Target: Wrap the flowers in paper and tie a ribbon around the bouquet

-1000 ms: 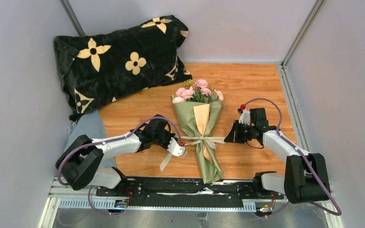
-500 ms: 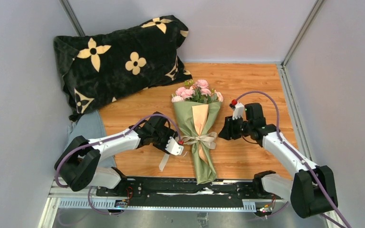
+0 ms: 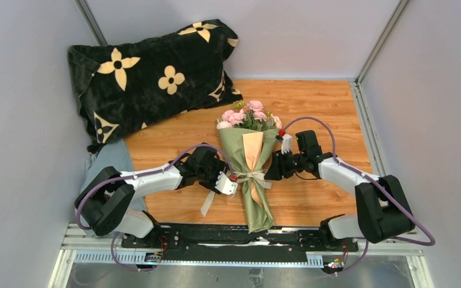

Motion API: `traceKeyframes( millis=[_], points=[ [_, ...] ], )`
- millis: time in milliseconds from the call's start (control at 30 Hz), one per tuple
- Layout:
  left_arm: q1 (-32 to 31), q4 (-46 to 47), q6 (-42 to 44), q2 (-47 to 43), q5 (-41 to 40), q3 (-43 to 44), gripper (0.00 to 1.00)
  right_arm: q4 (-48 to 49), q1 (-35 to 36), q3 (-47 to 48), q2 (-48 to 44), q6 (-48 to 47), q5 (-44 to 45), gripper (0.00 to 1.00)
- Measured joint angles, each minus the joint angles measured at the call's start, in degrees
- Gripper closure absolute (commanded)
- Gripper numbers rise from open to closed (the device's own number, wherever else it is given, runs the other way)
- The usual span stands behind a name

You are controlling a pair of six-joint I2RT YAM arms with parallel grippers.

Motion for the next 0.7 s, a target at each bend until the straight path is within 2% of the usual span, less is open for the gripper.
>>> traceKeyframes(
  millis=[100, 167, 267, 333, 400, 433, 633, 700],
  points=[
    [-0.04, 2.58, 1.11, 0.55, -0.72, -0.87, 0.34, 0.79, 1.22, 0.52, 1.66, -0.02, -1.11, 0.54],
    [-0.07, 3.98, 1.84, 0.61, -1.07, -1.51, 0.42, 1.55, 1.55, 0.87, 1.95, -0.04, -1.6, 0.53],
    [-0.07, 5.31, 2.54, 0.94, -1.09, -2.29, 0.65, 1.95, 1.66, 1.07, 1.92, -0.09, -2.08, 0.52],
    [-0.09, 5.92, 3.21, 1.4, -1.14, -3.06, 0.85, 1.95, 1.68, 1.11, 1.46, -0.11, -2.1, 0.52],
    [-0.24, 6.29, 3.45, 1.53, -1.25, -3.54, 0.97, 2.19, 1.77, 1.11, 0.39, -0.11, -2.01, 0.53],
    [-0.31, 6.4, 3.96, 1.66, -1.27, -3.93, 1.0, 2.4, 1.86, 1.11, 0.04, -0.11, -1.97, 0.53],
    [-0.37, 6.78, 4.35, 1.7, -1.31, -4.31, 1.0, 3.65, 2.58, 1.11, 1.51, 0.07, -2.12, 0.54],
    [-0.37, 6.78, 4.35, 1.7, -1.33, -4.31, 1.0, 3.63, 3.45, 1.14, 2.6, 0.13, -2.12, 0.59]
  ],
)
